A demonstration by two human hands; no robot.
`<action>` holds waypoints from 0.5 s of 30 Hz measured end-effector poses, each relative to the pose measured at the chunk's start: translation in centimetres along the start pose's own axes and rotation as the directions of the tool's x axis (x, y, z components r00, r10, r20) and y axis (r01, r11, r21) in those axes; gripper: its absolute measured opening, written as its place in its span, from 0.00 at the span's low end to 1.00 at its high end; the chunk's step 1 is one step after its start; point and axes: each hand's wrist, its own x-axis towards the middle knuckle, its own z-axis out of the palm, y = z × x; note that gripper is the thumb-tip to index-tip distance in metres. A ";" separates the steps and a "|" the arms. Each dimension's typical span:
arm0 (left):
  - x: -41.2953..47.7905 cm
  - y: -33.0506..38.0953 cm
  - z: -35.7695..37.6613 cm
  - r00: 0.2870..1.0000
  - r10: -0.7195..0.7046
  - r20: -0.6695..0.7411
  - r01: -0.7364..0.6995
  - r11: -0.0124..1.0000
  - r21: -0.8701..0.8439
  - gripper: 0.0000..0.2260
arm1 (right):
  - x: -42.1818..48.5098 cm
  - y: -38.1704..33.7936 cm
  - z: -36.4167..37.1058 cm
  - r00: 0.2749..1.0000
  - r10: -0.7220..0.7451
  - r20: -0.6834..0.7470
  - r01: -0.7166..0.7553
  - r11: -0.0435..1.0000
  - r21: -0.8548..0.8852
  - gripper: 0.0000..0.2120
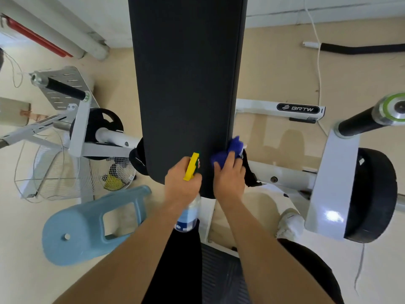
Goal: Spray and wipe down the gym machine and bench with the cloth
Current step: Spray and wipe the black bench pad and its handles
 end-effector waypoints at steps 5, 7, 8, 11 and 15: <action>3.0 1.5 -1.5 0.996 0.056 0.067 -0.061 0.995 0.076 0.06 | -3.4 2.8 2.7 0.972 0.095 0.217 -0.076 0.993 -0.094 0.29; 3.4 1.9 -1.7 0.994 0.071 0.082 -0.075 0.996 0.049 0.06 | -2.6 2.6 1.6 0.976 0.094 0.195 -0.093 0.996 -0.017 0.26; 3.4 2.0 -1.7 0.994 0.073 0.083 -0.076 0.997 0.034 0.05 | -1.8 1.9 0.8 0.986 0.096 0.137 -0.104 0.993 0.054 0.25; 3.1 1.9 -1.7 0.993 0.089 0.082 -0.088 0.996 -0.010 0.05 | 0.5 -1.4 -1.5 0.986 0.119 -0.113 -0.083 0.956 0.280 0.26; 2.5 1.0 -1.2 0.983 0.153 0.104 -0.152 0.988 -0.013 0.04 | 1.6 -3.6 -0.5 0.954 0.083 -0.289 0.000 0.961 0.276 0.30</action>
